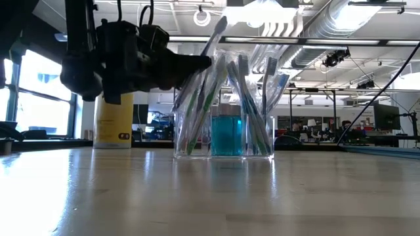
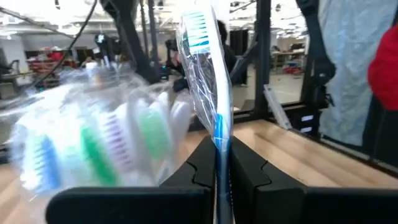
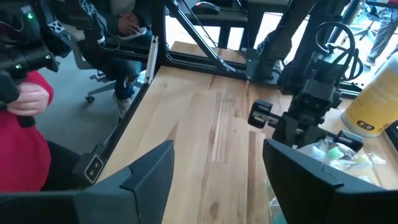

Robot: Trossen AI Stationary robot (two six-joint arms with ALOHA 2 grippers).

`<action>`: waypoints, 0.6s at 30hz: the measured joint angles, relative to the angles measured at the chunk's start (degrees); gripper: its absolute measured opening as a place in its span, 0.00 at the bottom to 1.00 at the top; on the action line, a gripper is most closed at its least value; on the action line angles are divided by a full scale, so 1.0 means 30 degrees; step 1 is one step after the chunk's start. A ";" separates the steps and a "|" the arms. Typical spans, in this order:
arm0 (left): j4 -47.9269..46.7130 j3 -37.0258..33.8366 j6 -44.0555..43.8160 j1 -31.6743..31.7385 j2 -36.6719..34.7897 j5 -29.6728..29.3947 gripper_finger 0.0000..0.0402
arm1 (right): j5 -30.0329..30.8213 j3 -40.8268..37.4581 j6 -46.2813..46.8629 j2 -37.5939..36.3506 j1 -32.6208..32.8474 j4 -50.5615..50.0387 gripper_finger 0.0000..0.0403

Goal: Pick & Place toothbrushing station
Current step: Put the blue toothbrush into the transparent organizer

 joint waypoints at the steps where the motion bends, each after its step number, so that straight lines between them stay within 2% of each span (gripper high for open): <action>1: 0.0000 -0.0073 0.0078 0.0044 -0.0012 -0.0054 0.03 | 0.0000 0.0000 -0.0003 0.0000 0.0000 0.0000 0.59; 4: 0.0001 -0.0068 0.0031 0.0399 -0.0004 -0.0200 0.03 | 0.0000 0.0000 0.0002 0.0007 0.0000 0.0000 0.59; 10: 0.0036 0.0594 0.0014 0.0398 -0.0733 0.0859 0.03 | 0.0021 0.0000 0.0002 0.0007 0.0000 0.0007 0.59; 18: 0.0033 0.0531 -0.0027 0.0532 0.0412 0.0817 0.03 | 0.0051 0.0000 -0.0034 0.0015 0.0000 0.0116 0.59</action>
